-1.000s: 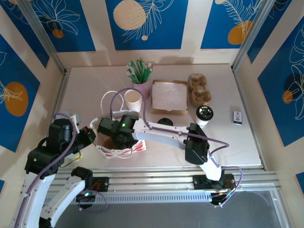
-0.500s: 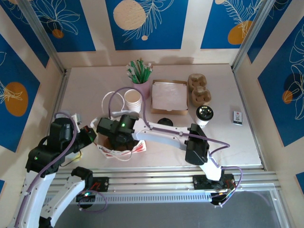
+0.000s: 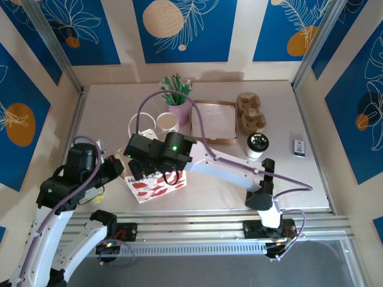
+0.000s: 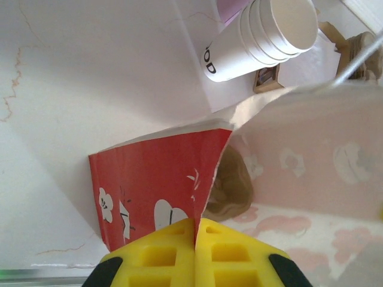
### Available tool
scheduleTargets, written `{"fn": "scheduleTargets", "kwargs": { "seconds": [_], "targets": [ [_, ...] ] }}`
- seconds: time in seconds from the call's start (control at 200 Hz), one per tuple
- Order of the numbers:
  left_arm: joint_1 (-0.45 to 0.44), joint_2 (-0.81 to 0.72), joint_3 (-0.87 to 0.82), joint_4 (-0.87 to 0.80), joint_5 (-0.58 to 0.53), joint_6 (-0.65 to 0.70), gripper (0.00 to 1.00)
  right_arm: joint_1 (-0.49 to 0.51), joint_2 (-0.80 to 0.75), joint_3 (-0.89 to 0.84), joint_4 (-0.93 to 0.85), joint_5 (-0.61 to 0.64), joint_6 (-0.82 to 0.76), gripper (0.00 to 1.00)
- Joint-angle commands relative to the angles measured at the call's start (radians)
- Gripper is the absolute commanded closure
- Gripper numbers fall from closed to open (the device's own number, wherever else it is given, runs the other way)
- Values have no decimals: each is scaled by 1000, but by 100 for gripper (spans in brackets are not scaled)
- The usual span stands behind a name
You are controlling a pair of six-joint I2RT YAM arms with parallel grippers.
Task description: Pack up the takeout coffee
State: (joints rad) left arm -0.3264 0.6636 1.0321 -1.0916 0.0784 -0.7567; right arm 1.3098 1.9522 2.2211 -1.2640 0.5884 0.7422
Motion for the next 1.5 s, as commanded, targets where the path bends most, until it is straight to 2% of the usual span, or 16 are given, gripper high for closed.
{"fn": "scheduleTargets", "kwargs": {
  "seconds": [0.0,0.075,0.175,0.275,0.415,0.57,0.65,0.745,1.175,1.496],
  "targets": [
    [-10,20,33,-6,12,20,100,-3,-106,3,-57,110,-45,1],
    [-10,32,33,3,17,26,100,-31,-150,-11,-105,161,-35,1],
    [-11,51,29,17,20,39,100,-108,-216,-58,-175,157,-10,1],
    [-10,75,34,28,22,64,100,-208,-319,-207,-186,159,5,1],
    [-10,104,32,60,32,110,100,-470,-510,-503,-137,74,30,1],
    [-12,140,34,76,38,152,100,-810,-727,-830,24,-136,0,1],
    [-11,147,32,87,32,168,100,-925,-766,-905,64,-189,-17,1],
    [-14,160,39,84,26,186,100,-1030,-730,-913,38,-227,-20,1],
    [-13,206,68,46,-6,263,100,-1208,-552,-925,116,-352,-125,1],
    [-13,205,67,38,-17,278,100,-1227,-486,-939,166,-377,-182,1]
  ]
}}
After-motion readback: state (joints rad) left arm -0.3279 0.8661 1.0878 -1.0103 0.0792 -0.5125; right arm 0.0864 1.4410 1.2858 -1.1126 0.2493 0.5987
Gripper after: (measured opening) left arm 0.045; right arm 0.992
